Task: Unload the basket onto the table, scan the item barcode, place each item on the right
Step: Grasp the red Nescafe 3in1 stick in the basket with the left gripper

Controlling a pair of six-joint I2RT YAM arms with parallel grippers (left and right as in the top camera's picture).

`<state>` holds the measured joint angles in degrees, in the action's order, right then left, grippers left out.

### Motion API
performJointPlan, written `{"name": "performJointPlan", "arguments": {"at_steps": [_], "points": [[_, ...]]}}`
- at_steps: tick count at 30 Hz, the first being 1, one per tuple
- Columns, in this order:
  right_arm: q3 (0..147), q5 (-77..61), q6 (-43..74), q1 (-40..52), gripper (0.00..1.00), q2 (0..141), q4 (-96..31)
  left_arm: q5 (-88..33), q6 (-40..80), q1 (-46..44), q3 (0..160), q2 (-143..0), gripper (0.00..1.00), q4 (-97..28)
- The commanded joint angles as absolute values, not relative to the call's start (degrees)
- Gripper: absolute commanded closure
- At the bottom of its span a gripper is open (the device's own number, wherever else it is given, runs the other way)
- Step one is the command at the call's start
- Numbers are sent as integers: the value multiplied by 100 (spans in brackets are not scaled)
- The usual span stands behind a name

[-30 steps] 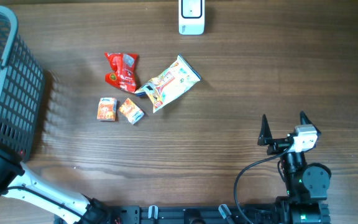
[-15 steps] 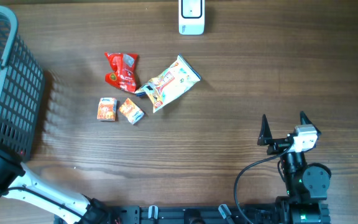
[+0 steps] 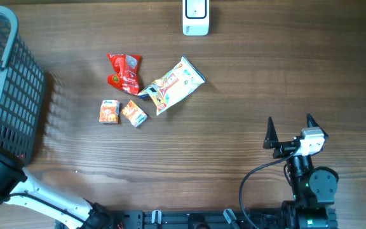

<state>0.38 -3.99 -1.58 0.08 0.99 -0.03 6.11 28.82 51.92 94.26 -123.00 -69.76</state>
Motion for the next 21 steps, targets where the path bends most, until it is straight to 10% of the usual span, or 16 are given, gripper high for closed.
{"name": "performJointPlan", "arguments": {"at_steps": [1,5,8,14,17,21], "points": [[30,-318,-110,32,0,58,8,840,2910,5227,9177,-12643,69,-6912],[30,-318,-113,32,0,58,8,838,2906,5227,9177,-12643,79,-6899],[30,-318,-113,32,0,58,8,840,2888,5227,9179,-12643,52,-6963],[30,-318,-113,32,1,58,8,840,2888,5227,9177,-12643,81,-7004],[30,-318,-113,32,0,58,8,838,2888,5227,9177,-12643,48,-7002],[30,-318,-113,32,0,58,5,840,2886,5227,9177,-12643,45,-6980]]}}
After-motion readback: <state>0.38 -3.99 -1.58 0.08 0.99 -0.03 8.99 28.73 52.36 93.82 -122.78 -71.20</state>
